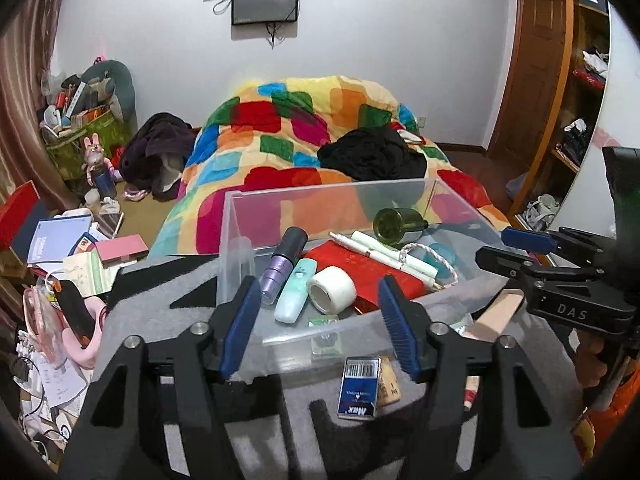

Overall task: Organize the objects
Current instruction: 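Release the white pen and green tin into the clear box with both tools, then grasp the blue Max card with the left tool while the right tool grasps the beige red-capped tube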

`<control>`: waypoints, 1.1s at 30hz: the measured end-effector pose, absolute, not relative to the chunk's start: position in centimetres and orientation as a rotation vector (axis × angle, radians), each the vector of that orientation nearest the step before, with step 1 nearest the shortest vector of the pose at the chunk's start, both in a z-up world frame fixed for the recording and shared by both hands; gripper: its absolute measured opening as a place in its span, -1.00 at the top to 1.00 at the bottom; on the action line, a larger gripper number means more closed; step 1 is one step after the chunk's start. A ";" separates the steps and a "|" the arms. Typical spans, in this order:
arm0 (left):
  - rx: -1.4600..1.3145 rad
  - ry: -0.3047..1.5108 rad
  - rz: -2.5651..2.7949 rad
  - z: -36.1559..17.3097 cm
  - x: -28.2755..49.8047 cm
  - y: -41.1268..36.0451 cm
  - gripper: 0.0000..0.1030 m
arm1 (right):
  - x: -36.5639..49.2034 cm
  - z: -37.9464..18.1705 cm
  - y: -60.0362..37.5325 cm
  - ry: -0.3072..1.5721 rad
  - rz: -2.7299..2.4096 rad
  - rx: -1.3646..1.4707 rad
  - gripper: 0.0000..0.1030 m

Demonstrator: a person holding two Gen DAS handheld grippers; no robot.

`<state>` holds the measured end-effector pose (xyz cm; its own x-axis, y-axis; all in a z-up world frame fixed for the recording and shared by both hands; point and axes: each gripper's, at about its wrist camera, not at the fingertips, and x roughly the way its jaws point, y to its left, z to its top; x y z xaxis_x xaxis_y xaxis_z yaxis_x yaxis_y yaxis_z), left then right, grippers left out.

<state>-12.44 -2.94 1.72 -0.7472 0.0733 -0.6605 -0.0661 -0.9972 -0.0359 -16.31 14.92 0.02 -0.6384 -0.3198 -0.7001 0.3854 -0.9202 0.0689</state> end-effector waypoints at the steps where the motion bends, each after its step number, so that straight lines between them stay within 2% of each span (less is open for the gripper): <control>1: -1.076 -0.016 2.874 1.9 -12.1 -3.0 -0.28 | -15.9 0.2 15.0 0.128 -2.551 1.054 0.01; 8: -1.106 -0.008 2.848 1.1 -9.9 -3.2 -0.32 | -12.1 1.0 15.9 0.194 -2.636 0.987 -0.20; 10: -1.135 -0.010 2.824 0.2 -9.5 -3.2 -0.32 | -11.5 0.6 16.1 0.181 -2.630 1.013 -0.27; 12: -1.174 -0.007 2.795 -0.9 -9.2 -2.9 -0.32 | -11.0 -0.3 16.2 0.129 -2.608 1.067 -0.45; 17: -1.291 0.021 2.723 -3.7 -9.6 -2.3 -0.32 | -10.2 -3.1 14.3 0.105 -2.515 1.203 -0.50; 18: -1.312 0.015 2.706 -4.3 -9.8 -2.4 -0.32 | -10.0 -3.6 13.9 0.112 -2.499 1.217 -0.57; 19: -1.327 0.009 2.696 -4.6 -10.0 -2.4 -0.26 | -9.8 -4.3 13.1 0.129 -2.475 1.238 -0.61; 20: -1.348 0.005 2.691 -4.8 -10.2 -2.4 -0.08 | -9.7 -4.8 12.5 0.147 -2.459 1.253 -0.61; 23: -1.377 -0.032 2.646 -5.0 -10.9 -2.4 0.01 | -9.6 -5.4 11.9 0.137 -2.463 1.269 -0.65; 30: -1.403 -0.040 2.595 -5.5 -11.4 -2.0 0.15 | -9.5 -6.4 13.4 0.078 -2.464 1.319 -0.61; 33: -1.390 -0.067 2.566 -5.5 -11.3 -2.1 0.43 | -9.0 -6.5 14.5 0.064 -2.476 1.312 -0.61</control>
